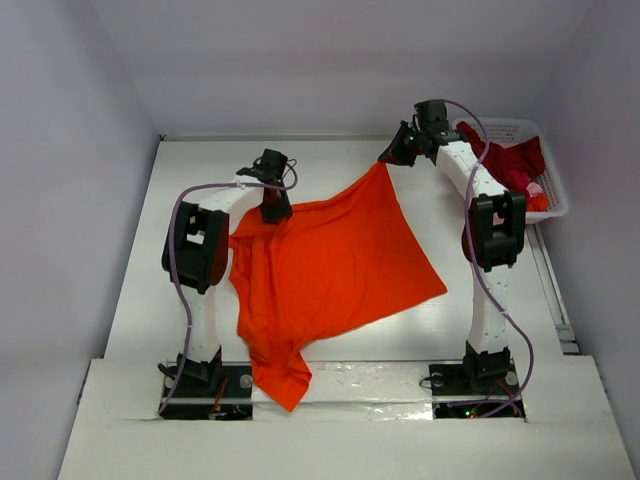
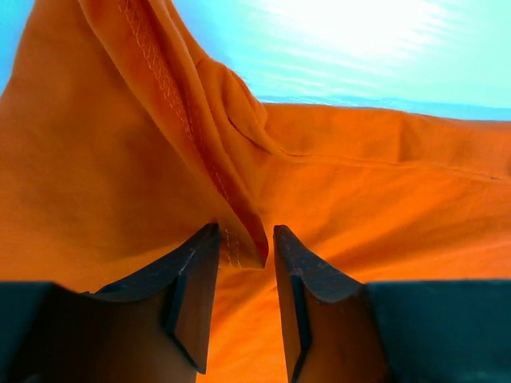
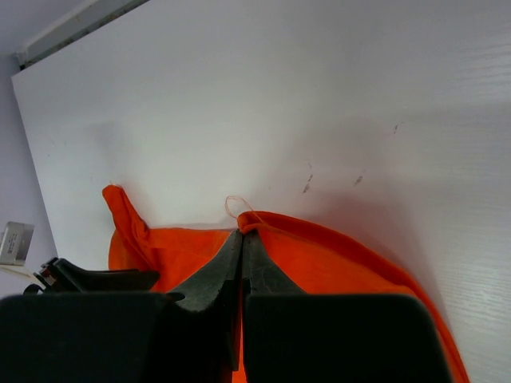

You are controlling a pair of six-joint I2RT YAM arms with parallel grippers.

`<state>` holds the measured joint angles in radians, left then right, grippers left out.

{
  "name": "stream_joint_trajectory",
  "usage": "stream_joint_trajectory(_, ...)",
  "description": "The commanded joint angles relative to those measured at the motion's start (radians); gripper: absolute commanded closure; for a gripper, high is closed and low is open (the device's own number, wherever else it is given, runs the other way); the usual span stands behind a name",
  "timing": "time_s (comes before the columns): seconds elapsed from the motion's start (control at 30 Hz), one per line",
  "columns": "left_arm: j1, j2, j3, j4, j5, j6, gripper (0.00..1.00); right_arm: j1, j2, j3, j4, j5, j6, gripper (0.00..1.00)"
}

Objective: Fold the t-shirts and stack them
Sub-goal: Grap the side of the flattened tshirt furthest away from the robot with both arms

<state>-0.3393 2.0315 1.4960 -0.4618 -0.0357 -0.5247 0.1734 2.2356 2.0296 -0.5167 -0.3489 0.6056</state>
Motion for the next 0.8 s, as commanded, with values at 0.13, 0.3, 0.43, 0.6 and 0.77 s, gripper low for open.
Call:
stream_joint_trajectory(0.13, 0.0, -0.027, 0.064, -0.028, -0.02, -0.003, 0.74, 0.006, -0.03, 0.026, 0.02, -0.018, -0.013, 1.0)
stream_joint_trajectory(0.3, 0.0, -0.036, 0.079, -0.046, -0.026, 0.0, 0.8, 0.006, -0.027, 0.027, 0.021, -0.021, -0.01, 1.0)
stream_joint_trajectory(0.43, 0.0, -0.028, 0.09, -0.052, -0.027, 0.0, 0.86, 0.006, -0.028, 0.026, 0.023, -0.021, -0.01, 1.0)
stream_joint_trajectory(0.6, 0.0, -0.024, 0.086, -0.052, -0.023, 0.002, 0.96, 0.006, -0.031, 0.018, 0.024, -0.021, -0.01, 1.0)
stream_joint_trajectory(0.77, 0.0, -0.028, 0.09, -0.063, -0.024, 0.006, 1.0, 0.006, -0.033, 0.014, 0.027, -0.021, -0.01, 1.0)
